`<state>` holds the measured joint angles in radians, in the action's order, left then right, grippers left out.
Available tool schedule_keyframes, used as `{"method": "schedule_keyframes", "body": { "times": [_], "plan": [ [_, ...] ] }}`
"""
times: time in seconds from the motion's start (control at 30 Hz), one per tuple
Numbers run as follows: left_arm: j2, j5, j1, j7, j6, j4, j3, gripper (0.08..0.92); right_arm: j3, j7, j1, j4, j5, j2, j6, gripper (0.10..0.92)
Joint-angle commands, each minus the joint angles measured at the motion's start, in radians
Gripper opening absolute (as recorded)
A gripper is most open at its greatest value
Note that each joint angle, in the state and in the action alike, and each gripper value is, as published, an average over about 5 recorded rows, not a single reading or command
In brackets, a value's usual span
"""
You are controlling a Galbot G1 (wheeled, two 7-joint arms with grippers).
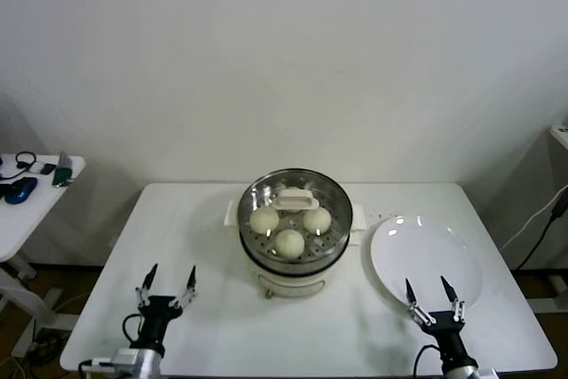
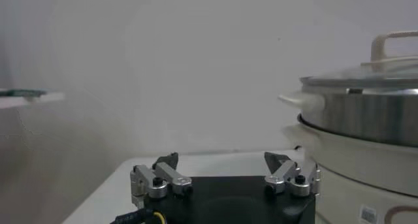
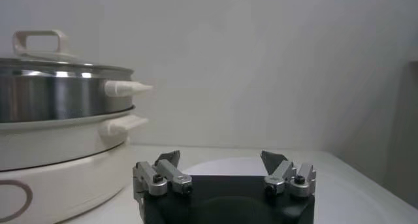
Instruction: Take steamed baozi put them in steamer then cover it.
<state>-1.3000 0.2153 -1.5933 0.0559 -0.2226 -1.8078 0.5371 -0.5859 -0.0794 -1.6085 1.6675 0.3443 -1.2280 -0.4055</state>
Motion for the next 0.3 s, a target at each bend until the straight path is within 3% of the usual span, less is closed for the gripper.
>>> {"method": "schedule_keyframes", "body": {
  "times": [0.03,0.3],
  "plan": [
    [-0.007,0.070,-0.030,-0.007,-0.074,0.053,0.009,0.823,0.003,-0.010,0.001,-0.009,0.006,0.003,-0.014,0.823],
    [-0.010,0.070,-0.029,-0.009,-0.073,0.045,0.009,0.823,0.007,-0.011,0.002,-0.011,0.008,0.005,-0.017,0.823]
  ]
}}
